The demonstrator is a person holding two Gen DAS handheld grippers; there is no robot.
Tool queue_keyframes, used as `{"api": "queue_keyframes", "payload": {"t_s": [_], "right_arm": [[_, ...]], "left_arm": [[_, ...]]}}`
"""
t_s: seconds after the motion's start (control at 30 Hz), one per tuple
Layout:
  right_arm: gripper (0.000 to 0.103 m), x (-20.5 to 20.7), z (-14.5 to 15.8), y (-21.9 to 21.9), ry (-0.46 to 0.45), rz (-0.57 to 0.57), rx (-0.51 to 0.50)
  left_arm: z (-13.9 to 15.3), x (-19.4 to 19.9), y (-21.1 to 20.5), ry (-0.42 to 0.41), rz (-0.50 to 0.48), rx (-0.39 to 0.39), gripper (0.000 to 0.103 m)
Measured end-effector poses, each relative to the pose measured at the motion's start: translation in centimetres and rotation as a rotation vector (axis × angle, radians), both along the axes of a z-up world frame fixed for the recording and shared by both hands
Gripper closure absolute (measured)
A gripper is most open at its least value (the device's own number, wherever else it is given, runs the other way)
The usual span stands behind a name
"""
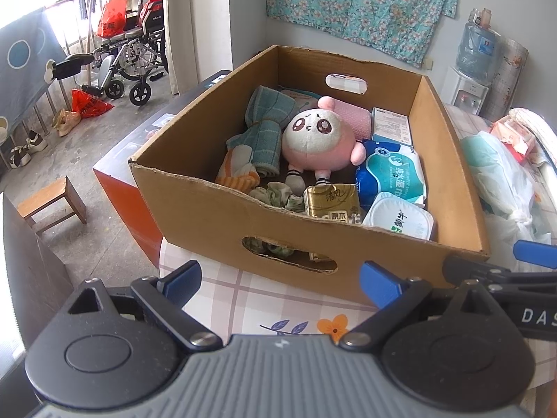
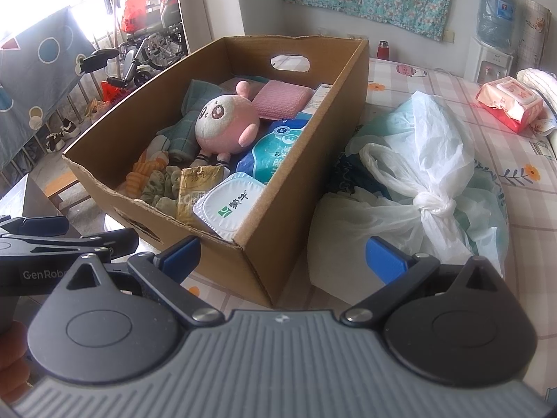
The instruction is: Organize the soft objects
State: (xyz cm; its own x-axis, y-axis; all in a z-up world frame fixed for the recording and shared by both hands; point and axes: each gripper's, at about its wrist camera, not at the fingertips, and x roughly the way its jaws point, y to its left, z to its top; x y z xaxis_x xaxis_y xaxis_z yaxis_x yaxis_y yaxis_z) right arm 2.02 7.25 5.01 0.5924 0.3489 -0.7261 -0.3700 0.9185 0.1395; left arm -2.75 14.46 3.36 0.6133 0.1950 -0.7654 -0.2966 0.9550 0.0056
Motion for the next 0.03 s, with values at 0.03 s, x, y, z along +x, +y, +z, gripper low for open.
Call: {"api": "queue_keyframes", "payload": {"t_s": [0.03], "right_arm": [[0.001,0.0,0.0,0.01,0.001,0.0,0.0]], "left_arm": [[0.05,-0.05,0.12,0.001,0.001,-0.001,0.005]]}}
